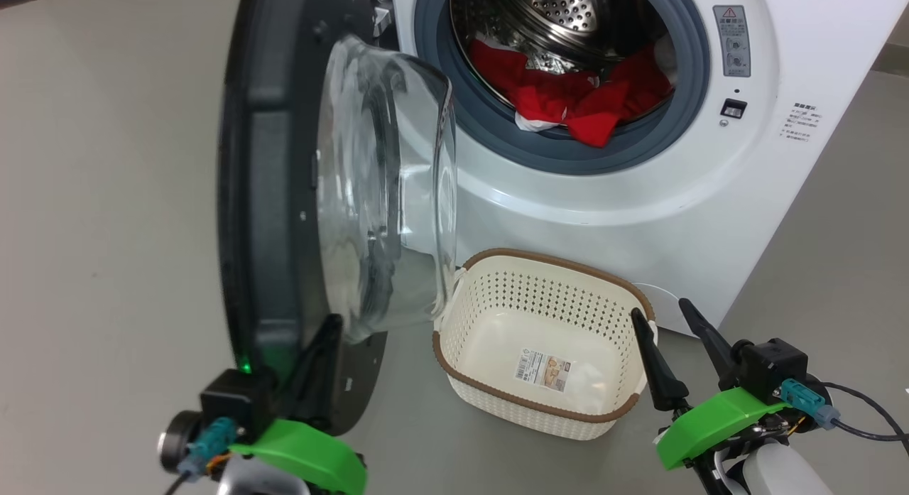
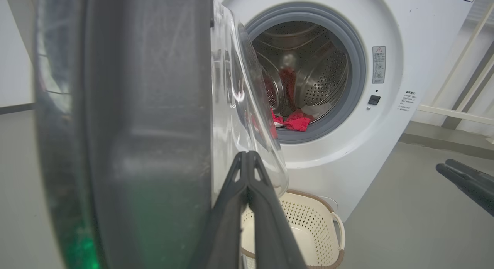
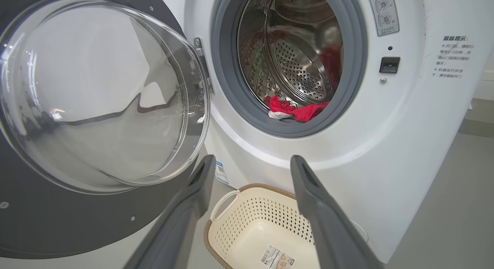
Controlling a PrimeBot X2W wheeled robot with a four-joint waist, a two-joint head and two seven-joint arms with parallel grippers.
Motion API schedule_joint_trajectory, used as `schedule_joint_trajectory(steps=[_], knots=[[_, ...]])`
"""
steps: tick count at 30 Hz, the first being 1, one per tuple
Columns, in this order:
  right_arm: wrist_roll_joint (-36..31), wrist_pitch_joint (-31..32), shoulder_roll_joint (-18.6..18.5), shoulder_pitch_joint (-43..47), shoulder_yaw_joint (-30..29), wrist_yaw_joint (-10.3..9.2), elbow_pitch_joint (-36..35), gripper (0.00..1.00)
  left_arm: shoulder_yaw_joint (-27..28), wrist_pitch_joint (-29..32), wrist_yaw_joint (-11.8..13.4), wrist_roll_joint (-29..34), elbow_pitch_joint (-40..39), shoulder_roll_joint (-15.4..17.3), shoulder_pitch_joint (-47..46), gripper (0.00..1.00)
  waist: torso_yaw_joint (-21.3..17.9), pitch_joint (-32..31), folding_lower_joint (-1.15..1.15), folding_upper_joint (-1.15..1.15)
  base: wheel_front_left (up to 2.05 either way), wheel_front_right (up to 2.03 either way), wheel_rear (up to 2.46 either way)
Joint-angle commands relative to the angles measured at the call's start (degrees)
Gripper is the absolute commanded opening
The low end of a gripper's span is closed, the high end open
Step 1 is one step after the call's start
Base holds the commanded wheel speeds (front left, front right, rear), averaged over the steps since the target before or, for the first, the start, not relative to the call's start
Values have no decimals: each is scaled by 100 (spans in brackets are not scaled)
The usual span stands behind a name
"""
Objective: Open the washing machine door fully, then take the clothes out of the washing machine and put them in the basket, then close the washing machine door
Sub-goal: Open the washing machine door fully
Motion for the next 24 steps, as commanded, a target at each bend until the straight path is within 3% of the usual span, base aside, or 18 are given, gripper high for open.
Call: schedule_joint_trajectory(steps=[1, 9, 16, 24], knots=[[17, -37, 19, -132, 140, 44, -122, 100, 378, -20, 130, -68, -80, 203, -33, 0, 21, 6, 0, 0, 0, 0, 0], [-102, -37, 19, -109, 176, 44, -90, 100, 957, -108, 365, -175, 50, 606, -67, 0, 82, 68, 0, 0, 0, 0, 0], [-298, -37, 19, -251, 151, 44, -66, 100, 1379, -137, 420, -297, 395, 975, -282, 0, 51, 164, 0, 0, 0, 0, 0], [-411, -37, 19, -270, 139, 44, -85, 100, 1788, -255, 470, -543, 782, 1163, -503, 0, 2, 250, 0, 0, 0, 0, 0]])
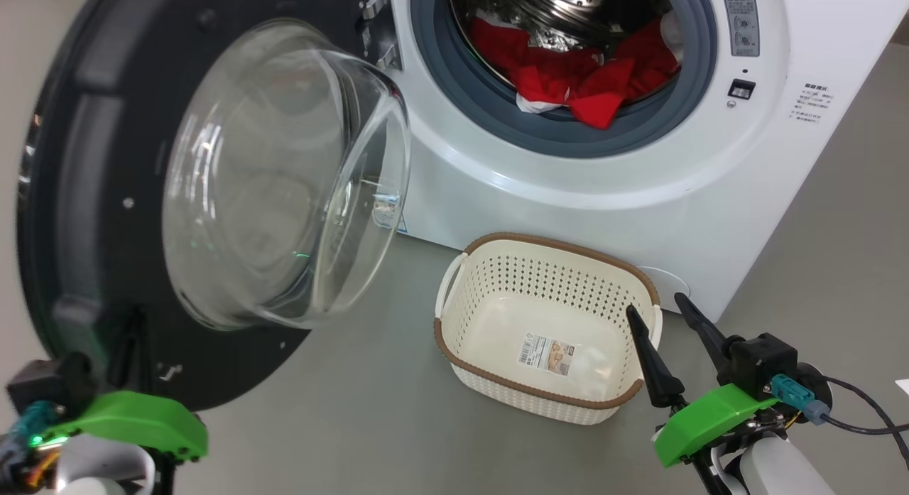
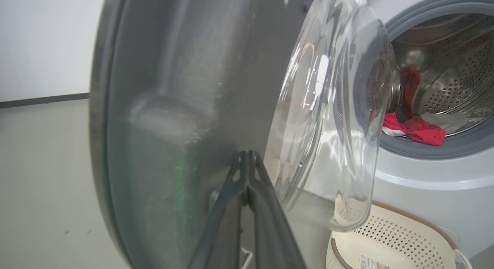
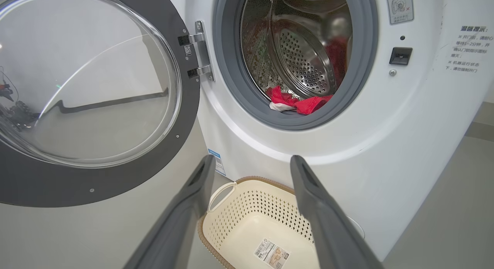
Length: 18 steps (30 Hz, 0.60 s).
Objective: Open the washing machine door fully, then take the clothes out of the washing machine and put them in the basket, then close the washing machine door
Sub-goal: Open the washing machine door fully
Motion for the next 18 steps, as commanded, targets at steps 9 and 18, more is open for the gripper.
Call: schedule_joint_trajectory(steps=[9, 18], knots=[[-167, -37, 20, -247, 108, 44, -129, 100, 671, -445, 134, -175, 364, 460, -511, 0, -98, 204, 0, 0, 0, 0, 0], [-271, -37, -57, -356, 80, 44, -119, 100, 1037, -777, 75, -339, 983, 689, -793, 0, -165, 325, 0, 0, 0, 0, 0]])
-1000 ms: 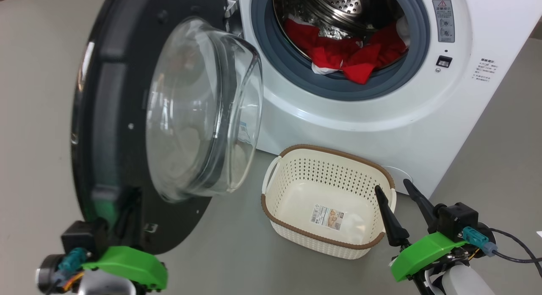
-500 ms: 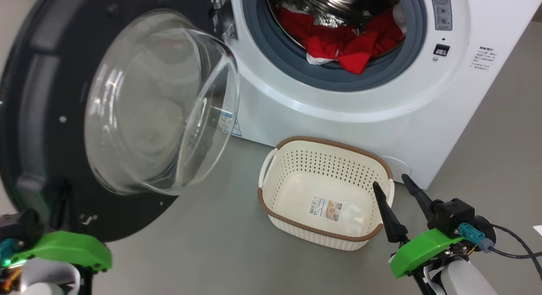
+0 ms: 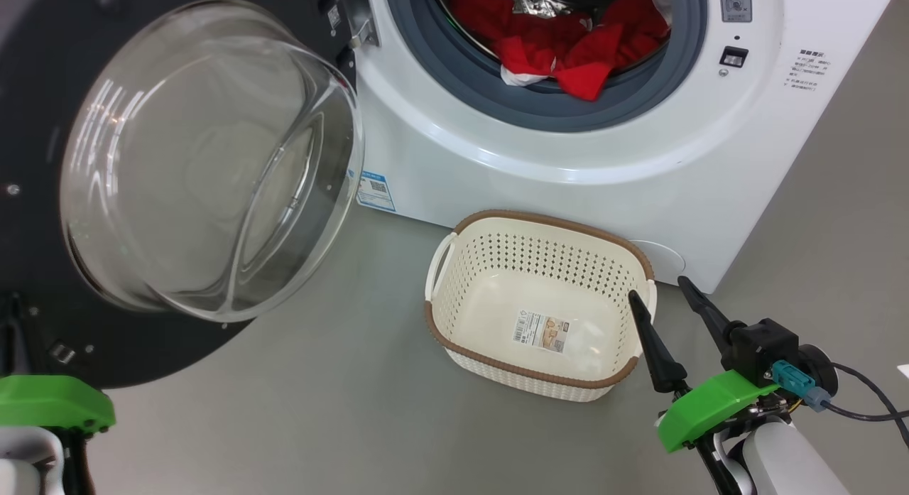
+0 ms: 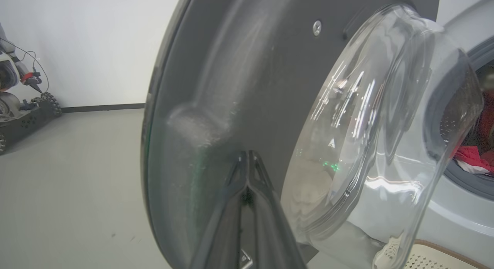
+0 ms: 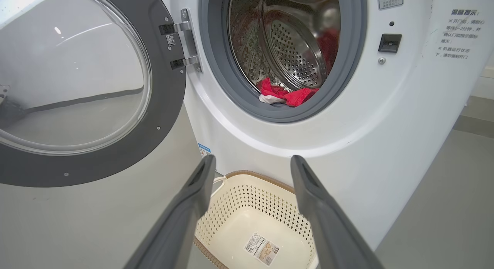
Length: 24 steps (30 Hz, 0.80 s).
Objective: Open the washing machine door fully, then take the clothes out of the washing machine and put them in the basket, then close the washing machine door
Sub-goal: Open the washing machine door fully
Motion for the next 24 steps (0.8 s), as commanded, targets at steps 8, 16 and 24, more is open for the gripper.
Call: schedule_joint_trajectory(steps=[8, 16, 24], knots=[[-115, -37, -75, -187, 128, 44, -121, 100, 500, -223, -115, -75, 575, 553, -608, 0, -21, 76, 0, 0, 0, 0, 0], [-105, -37, -122, -291, 165, 44, -99, 100, 491, -259, -311, 17, 1101, 658, -958, 0, -69, 130, 0, 0, 0, 0, 0], [6, -37, -110, -356, 83, 44, -118, 100, 508, -265, -414, -7, 1271, 591, -1095, 0, -145, 106, 0, 0, 0, 0, 0]])
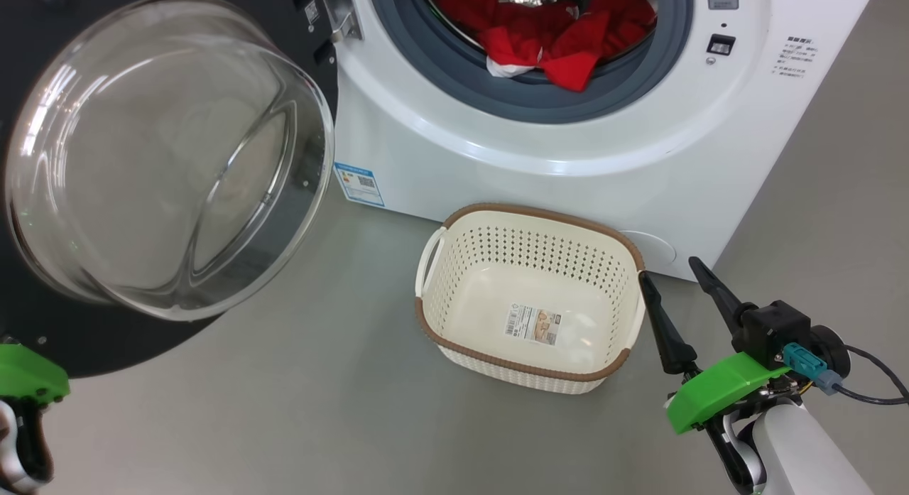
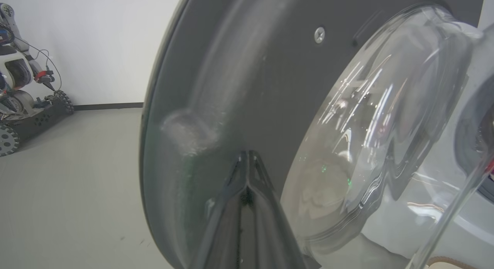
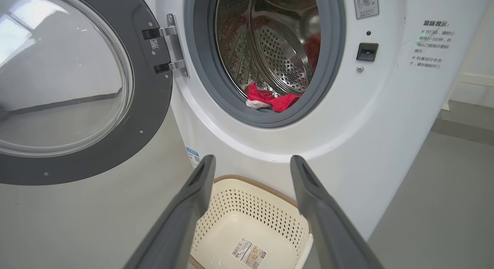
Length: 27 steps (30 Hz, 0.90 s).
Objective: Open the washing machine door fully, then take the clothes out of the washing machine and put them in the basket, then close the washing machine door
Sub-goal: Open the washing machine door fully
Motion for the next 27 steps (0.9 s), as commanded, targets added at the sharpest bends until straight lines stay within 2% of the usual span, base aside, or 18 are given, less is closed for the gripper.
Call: schedule_joint_trajectory(steps=[1, 4, 5, 6, 7, 8, 13, 19, 27], knots=[[13, -37, 32, -147, 96, 43, -136, 100, 246, -67, -22, 31, -171, 299, -187, 0, -21, -32, 0, 0, 0, 0, 0], [38, -37, 44, -139, 55, 43, -150, 100, 260, -67, 13, 121, -455, 262, -57, 0, -59, -97, 0, 0, 0, 0, 0], [43, -37, 52, -130, 33, 43, -163, 100, 264, -67, 31, 161, -590, 244, 4, 13, -76, -132, 0, 0, 0, 0, 0], [50, -37, 63, -115, 7, 43, -179, 100, 275, -68, 55, 209, -759, 230, 72, 40, -95, -164, 0, 0, 0, 0, 0], [58, -37, 72, -100, -16, 43, -192, 100, 284, -68, 78, 265, -947, 218, 149, 83, -115, -197, 0, 0, 0, 0, 0], [62, -37, 81, -86, -38, 43, -206, 100, 287, -68, 101, 317, -1138, 205, 231, 100, -139, -229, 0, 0, 0, 0, 0], [60, -37, 127, -2, -114, 43, -298, 100, 321, -68, 193, 486, -2255, 132, 604, 100, -303, -365, 0, 0, 0, 0, 0], [47, -37, 163, 63, -173, 43, -474, 100, 80, -68, 83, 606, -3474, -14, 938, 100, -595, -460, 0, 0, 0, 0, 0], [-64, -37, 193, 102, -217, 43, -734, 100, -553, -22, -137, 614, -3967, -383, 1260, 100, -1138, -455, 0, 0, 0, 0, 0]])
